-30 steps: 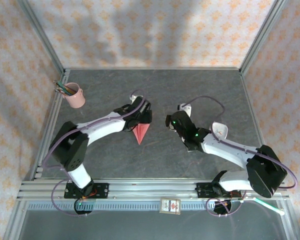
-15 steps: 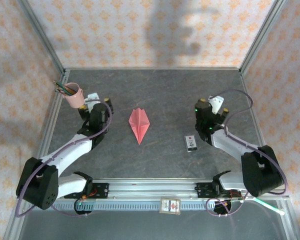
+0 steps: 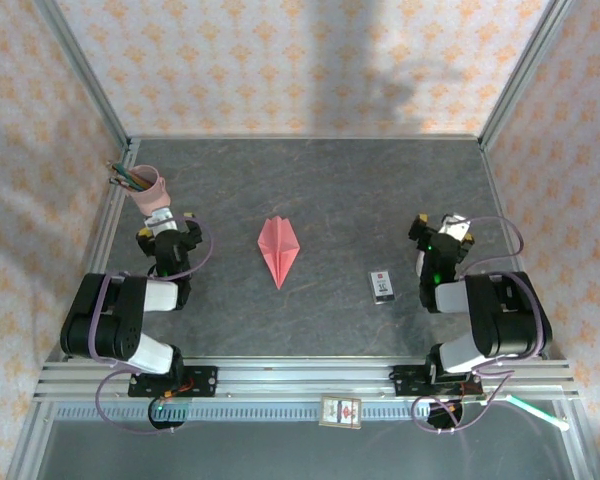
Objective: Fold a paper plane with a square sheet of paper (pick it up from the middle)
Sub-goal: Reset both arms
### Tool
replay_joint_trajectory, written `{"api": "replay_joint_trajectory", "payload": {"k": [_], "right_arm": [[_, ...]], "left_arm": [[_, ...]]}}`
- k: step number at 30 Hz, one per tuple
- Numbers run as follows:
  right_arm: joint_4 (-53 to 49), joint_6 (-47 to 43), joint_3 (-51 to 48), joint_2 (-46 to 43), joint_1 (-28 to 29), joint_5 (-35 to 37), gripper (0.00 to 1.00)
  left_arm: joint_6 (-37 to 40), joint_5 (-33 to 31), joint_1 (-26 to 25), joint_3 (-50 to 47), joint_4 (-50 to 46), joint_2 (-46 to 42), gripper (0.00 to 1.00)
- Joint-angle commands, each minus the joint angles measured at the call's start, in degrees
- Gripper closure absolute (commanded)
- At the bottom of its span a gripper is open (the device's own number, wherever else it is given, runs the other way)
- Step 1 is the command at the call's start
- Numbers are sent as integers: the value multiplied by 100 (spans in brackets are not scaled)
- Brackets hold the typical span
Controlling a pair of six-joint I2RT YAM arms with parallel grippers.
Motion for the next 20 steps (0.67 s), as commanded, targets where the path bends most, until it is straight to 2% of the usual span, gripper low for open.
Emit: {"api": "replay_joint_trajectory", "payload": {"k": [1,3,5,7,10,12,14,20], "right_arm": [[1544,-95,-385,254,-17,-553,0],[1042,-80,-259,102,-14,-522,0],[1062,-96,-209,180,-12,-513,0],[1013,-95,-174,186,-11,-514,0],[1027,-97,-197,165,-6,-509,0],[953,-94,-175,158,-2,-505,0],[924,-107,-144,167,13,-476,0],[962,-117,-168,161,25,-461,0]], "left_arm": [[47,838,56,-331,1150,43,1],[141,853,59,-754,2591,439,1],[-4,804,76,-516,1480,114,1],[88,802,72,-677,2194,365,1],[38,795,72,-572,1724,193,1],[94,786,72,-677,2174,332,1],[65,791,66,-610,1864,231,1],[82,786,64,-653,2067,294,1]]}}
